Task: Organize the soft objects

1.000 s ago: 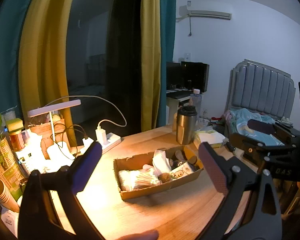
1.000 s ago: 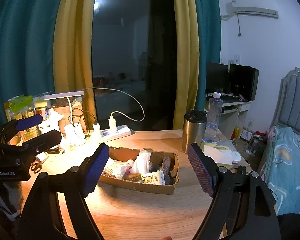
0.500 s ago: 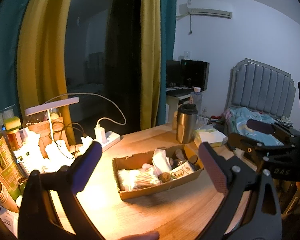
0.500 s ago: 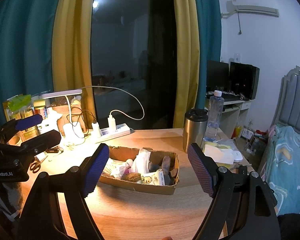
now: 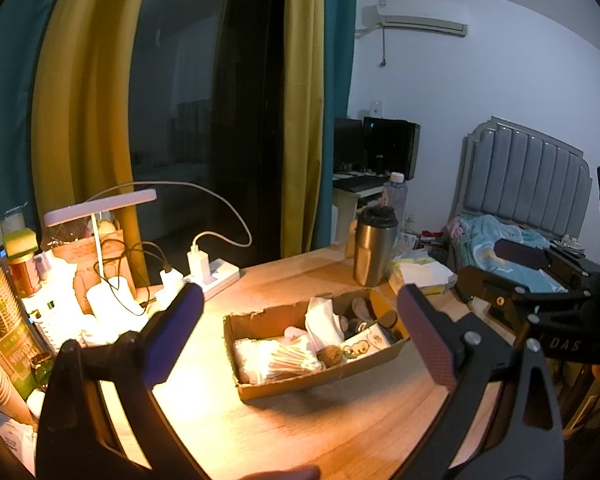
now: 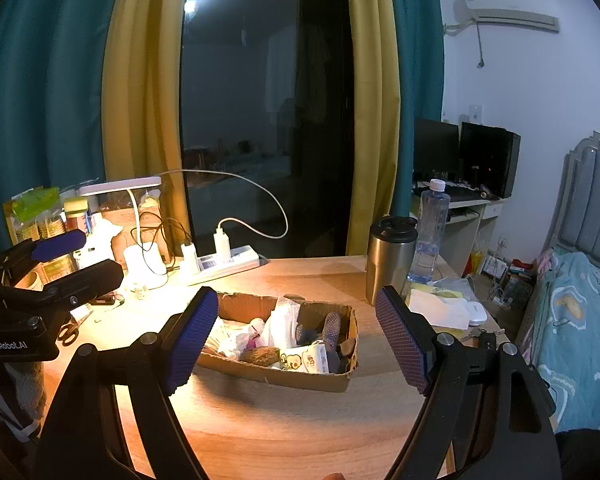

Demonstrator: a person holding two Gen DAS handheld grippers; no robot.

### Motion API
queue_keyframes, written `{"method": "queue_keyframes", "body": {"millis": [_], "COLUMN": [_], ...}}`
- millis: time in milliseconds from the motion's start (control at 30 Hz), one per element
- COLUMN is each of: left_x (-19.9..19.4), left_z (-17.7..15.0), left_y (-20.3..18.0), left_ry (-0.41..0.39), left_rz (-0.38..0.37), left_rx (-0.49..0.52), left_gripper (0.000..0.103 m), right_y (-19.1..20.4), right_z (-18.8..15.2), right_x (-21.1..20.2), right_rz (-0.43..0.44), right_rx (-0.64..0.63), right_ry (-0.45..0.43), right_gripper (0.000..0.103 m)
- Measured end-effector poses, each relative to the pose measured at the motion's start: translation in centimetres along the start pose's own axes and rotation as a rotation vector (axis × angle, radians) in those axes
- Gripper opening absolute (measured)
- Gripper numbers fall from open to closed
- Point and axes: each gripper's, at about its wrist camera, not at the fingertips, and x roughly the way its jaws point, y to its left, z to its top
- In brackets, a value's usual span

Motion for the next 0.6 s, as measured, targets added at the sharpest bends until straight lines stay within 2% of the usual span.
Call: {"method": "queue_keyframes", "body": {"millis": [600], "left_x": [0.84], "left_z": [-0.33], "left_y": [-0.11], "left_ry": [0.008], "left_rz": [0.001], "left_rx": [-0.011], "left_gripper": [0.098], "right_y": [-0.2], "right_z": [0.01], "right_x": [0.51], "right_rz": [0.002], "right_rx": [0.002], "right_ry": [0.013], "right_gripper": [0.084]}}
